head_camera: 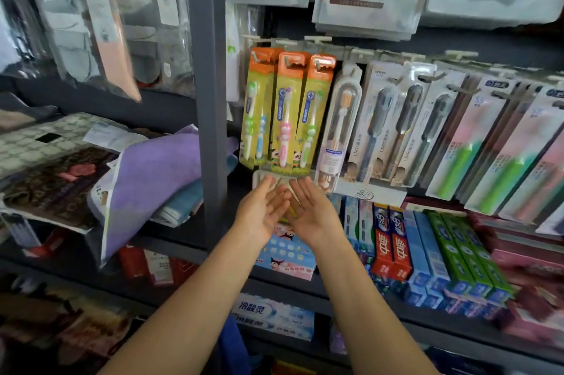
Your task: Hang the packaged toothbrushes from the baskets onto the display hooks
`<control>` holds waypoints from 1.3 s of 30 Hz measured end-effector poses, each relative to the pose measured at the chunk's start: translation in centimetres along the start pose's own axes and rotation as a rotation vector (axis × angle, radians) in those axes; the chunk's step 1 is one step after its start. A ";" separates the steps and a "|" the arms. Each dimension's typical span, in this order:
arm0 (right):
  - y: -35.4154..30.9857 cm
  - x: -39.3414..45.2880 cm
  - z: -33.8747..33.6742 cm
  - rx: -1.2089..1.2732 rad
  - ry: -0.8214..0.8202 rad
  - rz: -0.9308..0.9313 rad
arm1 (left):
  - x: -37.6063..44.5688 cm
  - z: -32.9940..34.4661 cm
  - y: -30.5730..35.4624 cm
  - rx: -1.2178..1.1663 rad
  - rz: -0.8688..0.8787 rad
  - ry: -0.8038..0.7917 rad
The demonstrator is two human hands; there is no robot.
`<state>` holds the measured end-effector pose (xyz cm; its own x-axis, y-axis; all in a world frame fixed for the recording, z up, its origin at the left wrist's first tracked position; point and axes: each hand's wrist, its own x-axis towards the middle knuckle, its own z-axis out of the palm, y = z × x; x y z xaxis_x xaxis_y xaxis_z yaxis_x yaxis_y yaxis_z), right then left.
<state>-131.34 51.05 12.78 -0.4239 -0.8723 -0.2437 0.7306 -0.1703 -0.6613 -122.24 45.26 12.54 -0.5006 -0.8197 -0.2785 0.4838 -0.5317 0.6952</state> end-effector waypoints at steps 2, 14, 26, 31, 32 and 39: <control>-0.1 0.4 0.1 0.038 0.000 0.010 | 0.1 0.4 0.2 -0.041 0.014 0.002; -0.2 1.7 0.8 0.096 0.048 0.066 | 1.4 1.2 -0.1 -0.040 -0.014 0.069; 0.0 2.7 0.4 0.069 0.074 0.072 | 2.0 1.2 -0.2 0.065 -0.039 0.090; 1.4 2.0 -0.7 0.019 0.092 0.097 | 0.7 -0.8 -0.3 0.251 0.065 0.085; 2.0 1.9 -0.7 -0.009 0.093 0.093 | 0.5 -1.4 -0.3 0.314 0.130 0.101; 3.5 2.5 1.4 -0.128 -0.027 -0.026 | 1.2 -3.0 0.3 0.804 0.432 0.077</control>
<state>-129.14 47.62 10.83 -0.4263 -0.8805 -0.2072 0.6445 -0.1349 -0.7526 -120.50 43.48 10.46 -0.3294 -0.9399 0.0897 -0.0416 0.1093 0.9931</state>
